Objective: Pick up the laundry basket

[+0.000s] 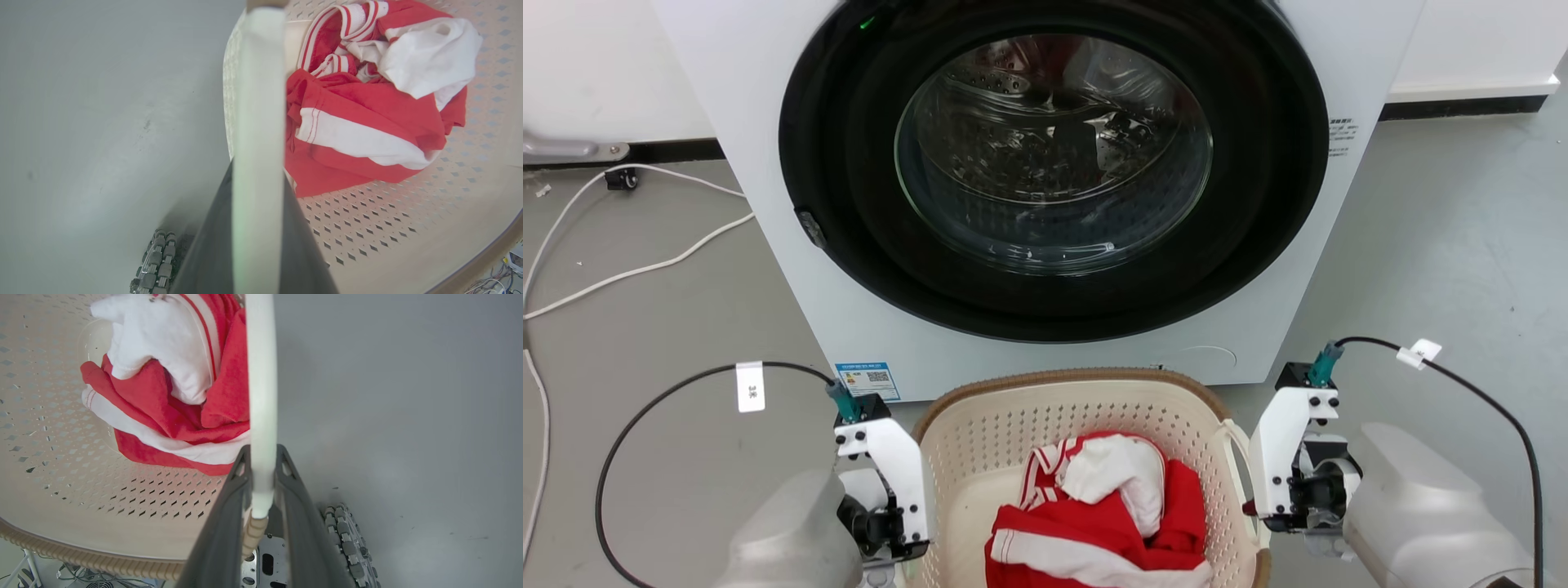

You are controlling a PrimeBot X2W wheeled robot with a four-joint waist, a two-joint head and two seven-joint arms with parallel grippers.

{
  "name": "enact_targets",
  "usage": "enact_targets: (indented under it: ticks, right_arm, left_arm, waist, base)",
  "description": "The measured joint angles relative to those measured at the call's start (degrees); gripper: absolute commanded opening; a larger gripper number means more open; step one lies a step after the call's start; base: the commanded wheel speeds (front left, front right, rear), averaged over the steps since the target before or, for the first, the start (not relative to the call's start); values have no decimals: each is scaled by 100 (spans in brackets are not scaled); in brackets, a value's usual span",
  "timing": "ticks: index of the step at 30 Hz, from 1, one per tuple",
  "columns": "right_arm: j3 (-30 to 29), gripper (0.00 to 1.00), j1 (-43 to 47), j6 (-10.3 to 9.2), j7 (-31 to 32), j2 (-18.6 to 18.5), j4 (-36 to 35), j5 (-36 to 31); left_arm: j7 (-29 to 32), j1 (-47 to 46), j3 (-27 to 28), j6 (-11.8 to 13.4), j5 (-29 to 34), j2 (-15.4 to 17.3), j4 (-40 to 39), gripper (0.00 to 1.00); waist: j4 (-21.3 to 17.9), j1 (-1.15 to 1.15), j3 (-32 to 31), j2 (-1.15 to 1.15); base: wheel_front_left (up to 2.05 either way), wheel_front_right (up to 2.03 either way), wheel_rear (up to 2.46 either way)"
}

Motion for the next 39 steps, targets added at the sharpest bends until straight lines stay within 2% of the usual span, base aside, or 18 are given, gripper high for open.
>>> enact_targets:
  ticks: [39]
  right_arm:
    - [-770, 0, 66, 1, 129, 80, 0, -711]
  left_arm:
    - [-212, 58, -355, 0, -409, 44, -3, 0]
  waist:
    - [45, 1, -75, 0]
  base:
    - [0, 0, 0]
